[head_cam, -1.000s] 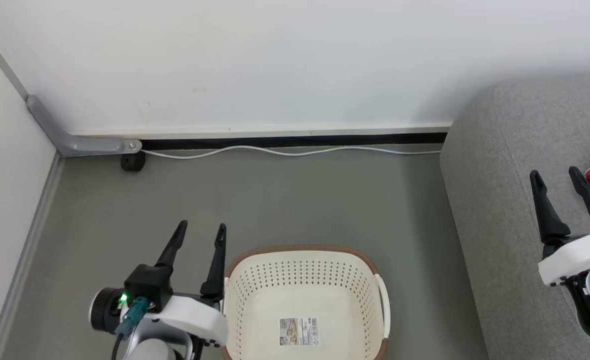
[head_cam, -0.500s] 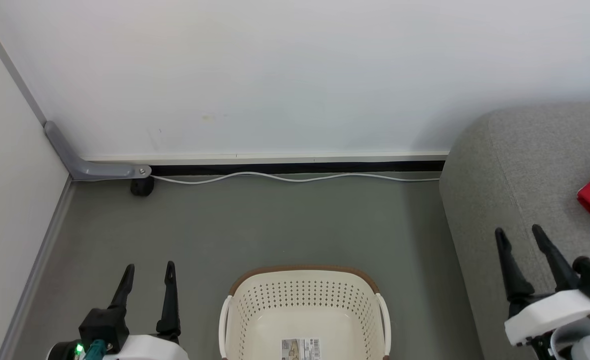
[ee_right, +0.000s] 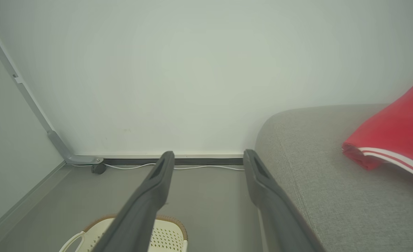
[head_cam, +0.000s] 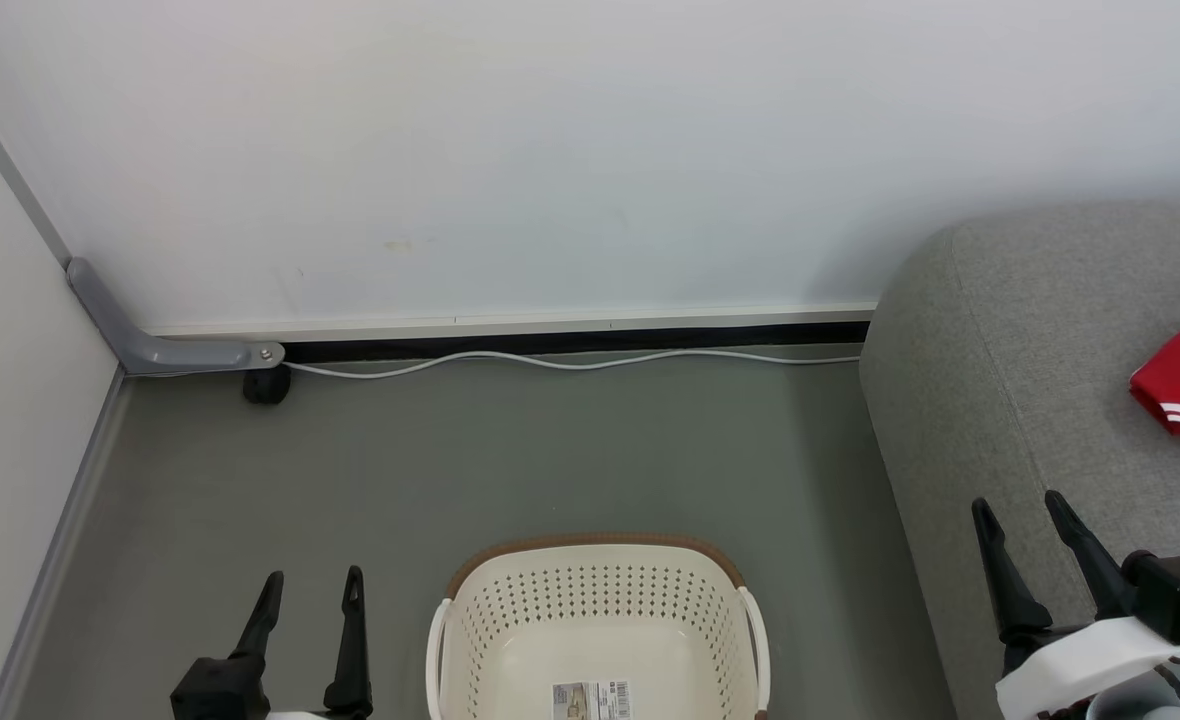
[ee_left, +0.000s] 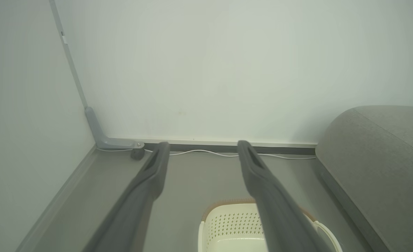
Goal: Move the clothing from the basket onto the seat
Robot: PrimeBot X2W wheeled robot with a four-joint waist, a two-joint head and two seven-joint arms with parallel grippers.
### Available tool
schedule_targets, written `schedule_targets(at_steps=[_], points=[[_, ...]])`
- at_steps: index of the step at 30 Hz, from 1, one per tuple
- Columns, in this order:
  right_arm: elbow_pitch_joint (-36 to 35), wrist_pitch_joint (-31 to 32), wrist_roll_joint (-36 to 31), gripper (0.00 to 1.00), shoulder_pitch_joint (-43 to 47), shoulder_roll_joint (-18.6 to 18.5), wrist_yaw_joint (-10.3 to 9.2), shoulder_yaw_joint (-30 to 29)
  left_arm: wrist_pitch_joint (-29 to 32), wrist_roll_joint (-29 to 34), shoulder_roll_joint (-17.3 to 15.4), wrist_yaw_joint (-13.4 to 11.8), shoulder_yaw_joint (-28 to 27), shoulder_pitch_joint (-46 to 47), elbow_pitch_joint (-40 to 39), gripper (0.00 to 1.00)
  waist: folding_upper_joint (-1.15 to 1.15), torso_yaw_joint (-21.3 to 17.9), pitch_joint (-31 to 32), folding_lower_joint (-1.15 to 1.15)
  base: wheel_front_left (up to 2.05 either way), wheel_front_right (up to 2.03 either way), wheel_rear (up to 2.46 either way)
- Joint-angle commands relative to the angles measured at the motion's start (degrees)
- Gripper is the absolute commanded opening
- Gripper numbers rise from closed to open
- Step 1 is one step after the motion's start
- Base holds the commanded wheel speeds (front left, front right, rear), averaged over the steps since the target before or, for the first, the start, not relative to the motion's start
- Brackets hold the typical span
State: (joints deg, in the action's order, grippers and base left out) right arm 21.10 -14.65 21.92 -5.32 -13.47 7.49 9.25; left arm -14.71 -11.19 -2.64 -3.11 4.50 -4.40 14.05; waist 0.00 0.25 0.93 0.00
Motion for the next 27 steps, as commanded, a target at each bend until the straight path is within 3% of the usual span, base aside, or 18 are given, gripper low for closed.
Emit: schedule_targets(at_steps=[1, 20, 21, 27], points=[[-1.5, -0.3, -0.5, 1.0, -1.0, -0.9, 0.0, 0.6, -0.3, -0.4, -0.2, -0.3, -1.6, 1.3, -1.5, 1.0, 0.0, -0.1, 0.0, 0.0, 0.0, 0.0, 0.0], [-1.4, -0.3, -0.3, 1.0, -1.2, -1.2, 0.0, 0.5, -0.3, -1.4, -0.2, -0.2, -0.1, 1.8, -1.2, 1.0, 0.0, -0.3, -0.8, 0.0, 0.0, 0.0, 0.0], [0.3, 0.0, -0.3, 0.0, 0.0, 0.1, 0.0, -0.2, 0.0, -1.2, 0.0, 0.0, 1.6, -0.1, 0.3, 0.0, 0.0, -0.3, -0.8, 0.0, 0.0, 0.0, 0.0], [2.0, 0.6, 1.7, 0.0, 1.4, 1.8, 0.0, 0.1, 0.8, -3.5, 0.3, 0.3, 1.4, -0.2, 2.8, 0.0, 0.0, -0.3, -0.8, 0.03, 0.0, 0.0, 0.0]])
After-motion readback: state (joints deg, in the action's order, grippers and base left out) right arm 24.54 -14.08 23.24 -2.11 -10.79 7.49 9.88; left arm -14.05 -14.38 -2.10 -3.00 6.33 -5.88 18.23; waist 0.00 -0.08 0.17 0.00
